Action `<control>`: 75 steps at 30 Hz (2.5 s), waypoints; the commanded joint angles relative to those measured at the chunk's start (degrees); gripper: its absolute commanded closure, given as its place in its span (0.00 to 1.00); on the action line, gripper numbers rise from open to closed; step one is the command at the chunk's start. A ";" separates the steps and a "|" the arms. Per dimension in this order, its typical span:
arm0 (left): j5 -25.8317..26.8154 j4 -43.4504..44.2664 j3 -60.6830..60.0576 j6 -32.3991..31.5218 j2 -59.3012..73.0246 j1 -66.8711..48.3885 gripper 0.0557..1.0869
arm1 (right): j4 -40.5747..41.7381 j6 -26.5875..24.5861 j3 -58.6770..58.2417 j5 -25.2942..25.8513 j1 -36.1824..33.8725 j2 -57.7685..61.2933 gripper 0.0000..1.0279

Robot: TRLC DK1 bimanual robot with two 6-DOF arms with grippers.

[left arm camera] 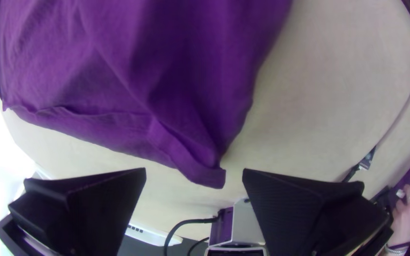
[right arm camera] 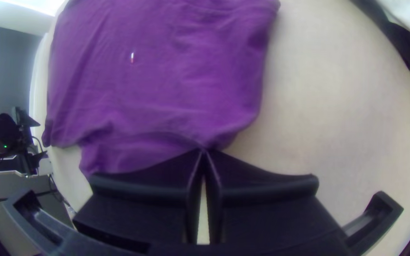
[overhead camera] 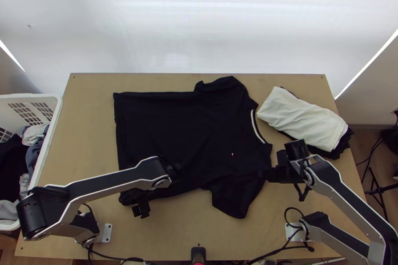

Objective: Fold the t-shirt

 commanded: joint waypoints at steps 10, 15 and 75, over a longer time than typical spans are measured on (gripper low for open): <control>-2.74 0.10 -4.91 -1.48 1.23 -3.04 0.32 | -0.09 -1.22 0.37 0.01 -2.05 -1.51 0.97; -4.32 1.86 -5.53 -1.13 0.88 -3.83 0.86 | -0.70 -1.66 0.63 0.01 -2.57 -2.04 0.97; 15.63 46.86 39.38 -32.95 -13.45 60.16 0.97 | 5.72 4.05 73.76 6.52 -9.96 23.71 0.97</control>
